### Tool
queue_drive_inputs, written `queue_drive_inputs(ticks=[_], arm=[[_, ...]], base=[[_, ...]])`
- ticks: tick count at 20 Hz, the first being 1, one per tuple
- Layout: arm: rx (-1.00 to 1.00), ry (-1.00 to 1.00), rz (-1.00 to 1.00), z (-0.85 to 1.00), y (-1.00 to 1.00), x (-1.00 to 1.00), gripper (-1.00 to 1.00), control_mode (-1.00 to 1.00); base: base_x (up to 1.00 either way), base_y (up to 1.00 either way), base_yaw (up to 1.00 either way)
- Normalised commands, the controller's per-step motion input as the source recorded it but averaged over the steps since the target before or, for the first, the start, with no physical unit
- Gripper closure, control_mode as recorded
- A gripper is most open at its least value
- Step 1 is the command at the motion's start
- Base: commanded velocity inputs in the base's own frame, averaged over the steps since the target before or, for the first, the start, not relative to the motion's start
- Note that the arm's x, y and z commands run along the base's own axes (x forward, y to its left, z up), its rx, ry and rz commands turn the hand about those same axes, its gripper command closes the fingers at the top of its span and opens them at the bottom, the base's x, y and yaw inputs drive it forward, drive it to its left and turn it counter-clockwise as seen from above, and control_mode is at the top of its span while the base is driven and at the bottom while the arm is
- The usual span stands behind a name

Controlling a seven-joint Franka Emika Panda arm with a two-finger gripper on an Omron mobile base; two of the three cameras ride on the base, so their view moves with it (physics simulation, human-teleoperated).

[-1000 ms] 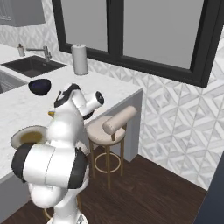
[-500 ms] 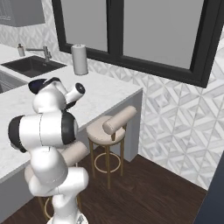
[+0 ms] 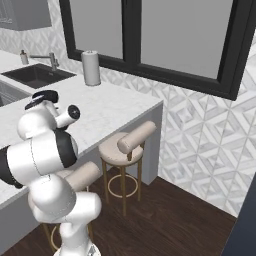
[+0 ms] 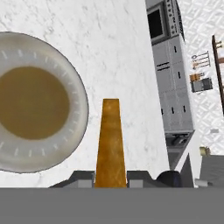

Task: Start the toaster. Once the lever pops up, take the bread to the plate on the dining counter.

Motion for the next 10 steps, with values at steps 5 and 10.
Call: queue_drive_inputs(ticks=[5, 10], arm=[[0.0, 0.0, 0.07, -0.16, 0.24, -0.18, 1.0, -1.0], [-0.01, -0.01, 0.04, -0.44, 0.22, -0.3, 1.0, -1.0]], base=[[0.0, 0.0, 0.0], [0.0, 0.0, 0.0]])
